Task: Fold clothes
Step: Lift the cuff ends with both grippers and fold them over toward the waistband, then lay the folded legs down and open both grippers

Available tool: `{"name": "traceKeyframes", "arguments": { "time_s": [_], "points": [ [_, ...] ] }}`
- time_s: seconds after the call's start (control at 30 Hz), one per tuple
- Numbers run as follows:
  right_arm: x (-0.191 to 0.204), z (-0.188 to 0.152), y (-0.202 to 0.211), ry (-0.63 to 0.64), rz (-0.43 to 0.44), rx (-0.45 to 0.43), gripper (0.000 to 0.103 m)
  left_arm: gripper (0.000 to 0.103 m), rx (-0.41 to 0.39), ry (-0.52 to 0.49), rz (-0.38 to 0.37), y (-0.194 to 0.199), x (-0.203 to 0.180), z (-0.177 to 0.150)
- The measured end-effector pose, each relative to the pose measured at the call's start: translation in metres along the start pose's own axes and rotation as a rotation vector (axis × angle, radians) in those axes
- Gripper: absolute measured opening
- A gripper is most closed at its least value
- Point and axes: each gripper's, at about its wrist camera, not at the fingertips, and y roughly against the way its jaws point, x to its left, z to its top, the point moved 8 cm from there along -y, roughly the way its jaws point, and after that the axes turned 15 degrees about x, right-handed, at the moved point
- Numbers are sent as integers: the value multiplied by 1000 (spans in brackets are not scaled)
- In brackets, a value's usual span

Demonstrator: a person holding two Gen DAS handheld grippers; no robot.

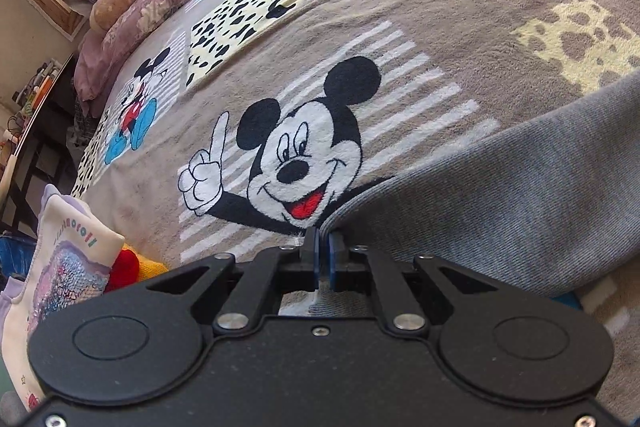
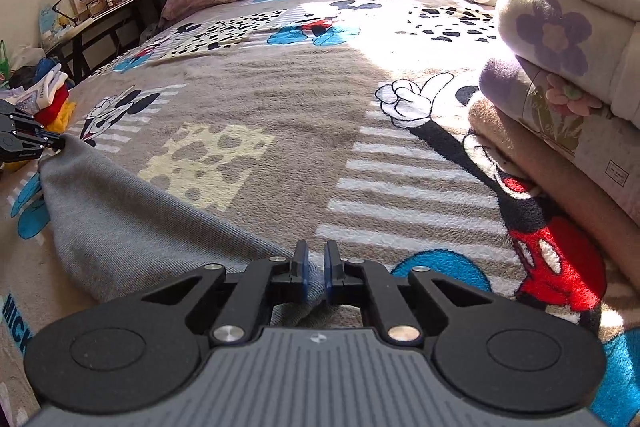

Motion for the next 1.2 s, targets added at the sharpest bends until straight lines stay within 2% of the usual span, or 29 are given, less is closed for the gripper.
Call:
{"name": "traceKeyframes", "arguments": {
  "time_s": [0.07, 0.13, 0.17, 0.23, 0.27, 0.33, 0.4, 0.5, 0.57, 0.63, 0.7, 0.77, 0.93, 1.2],
  "points": [
    [-5, -1, 2, -21, -5, -15, 2, 3, 10, 33, -26, -2, 3, -2],
    [-11, -4, -1, -41, -13, -15, 2, 6, -7, 121, -69, 1, 10, -11],
    [-13, -6, -4, -42, -25, -7, 2, 13, -16, 164, -91, 3, 14, -16],
    [-18, -11, -7, -64, -37, -3, 2, 20, -34, 252, -135, 5, 22, -24],
    [-18, -12, -3, -81, -27, -24, 2, 20, -42, 296, -157, 7, 26, -29],
    [-18, -14, 7, -79, -64, -64, 3, 20, -60, 383, -200, 10, 34, -38],
    [-17, -16, 22, -93, -66, -119, 7, 20, -77, 471, -244, 13, 42, -46],
    [-11, -16, 39, -89, -53, -177, 7, 20, -104, 602, -309, 17, 55, -59],
    [-2, -11, 40, -74, -5, -176, 11, 20, -117, 710, -407, 18, 58, -73],
    [6, -6, 37, -59, 23, -160, 28, 20, -118, 816, -508, 15, 56, -86],
    [15, -2, 33, -24, 30, -147, 31, 20, -120, 907, -635, 12, 51, -94],
    [20, 2, 24, 1, 27, -117, 33, 20, -119, 964, -704, 7, 46, -97],
    [23, -1, 8, 3, 38, -69, 38, 20, -118, 1069, -795, -7, 42, -100],
    [19, -5, -3, -10, 24, -60, 39, 20, -140, 1214, -875, -15, 42, -112]
  ]
}}
